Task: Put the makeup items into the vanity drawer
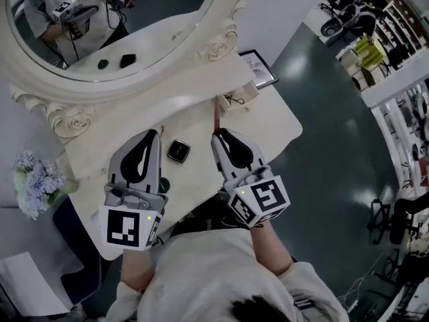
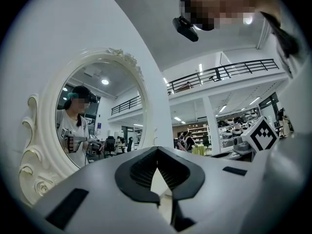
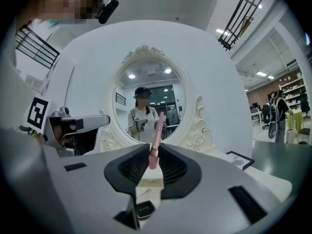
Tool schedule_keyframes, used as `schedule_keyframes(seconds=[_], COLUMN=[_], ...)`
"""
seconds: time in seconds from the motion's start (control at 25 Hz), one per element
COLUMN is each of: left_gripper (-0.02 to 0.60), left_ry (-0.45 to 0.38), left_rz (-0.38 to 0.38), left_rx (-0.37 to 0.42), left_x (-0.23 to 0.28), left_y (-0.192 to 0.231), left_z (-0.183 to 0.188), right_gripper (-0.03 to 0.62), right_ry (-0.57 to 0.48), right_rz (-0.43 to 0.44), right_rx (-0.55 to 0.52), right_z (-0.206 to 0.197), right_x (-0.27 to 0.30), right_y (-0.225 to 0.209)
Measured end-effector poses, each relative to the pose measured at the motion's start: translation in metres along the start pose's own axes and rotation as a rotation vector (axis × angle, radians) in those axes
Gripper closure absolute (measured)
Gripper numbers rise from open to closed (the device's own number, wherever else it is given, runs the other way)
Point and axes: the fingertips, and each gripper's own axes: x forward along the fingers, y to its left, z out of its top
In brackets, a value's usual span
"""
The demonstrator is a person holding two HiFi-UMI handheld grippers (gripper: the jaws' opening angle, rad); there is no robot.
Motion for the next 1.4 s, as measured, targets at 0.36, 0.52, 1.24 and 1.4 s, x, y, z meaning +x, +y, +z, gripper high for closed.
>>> schedule_keyframes(seconds=[0.36, 0.52, 1.24, 1.4], left_gripper=[0.568, 0.568, 0.568, 0.568], left_ry=[-0.012, -0.015, 0.0, 0.0], left_rz=[0.036, 0.056, 0.146, 0.175], left_rx=[0.012, 0.018, 0.048, 0.053], left_x=[0.026, 0.04, 0.086, 0.094], left_y=[-0.012, -0.016, -0.043, -0.049], left_z=[0.007, 0.009, 0.009, 0.007], right_gripper=[0.53, 0.53, 0.53, 0.53], right_ry=[-0.006, -0.002, 0.05, 0.073], right_rz=[0.019, 0.021, 0.108, 0.137], right_rx=[-0.014, -0.02, -0.056, -0.072], right_z=[0.012, 0.015, 0.014, 0.012], right_x=[0.004, 0.006, 0.017, 0.021], right_y=[-0.037, -0.058, -0.135, -0.15])
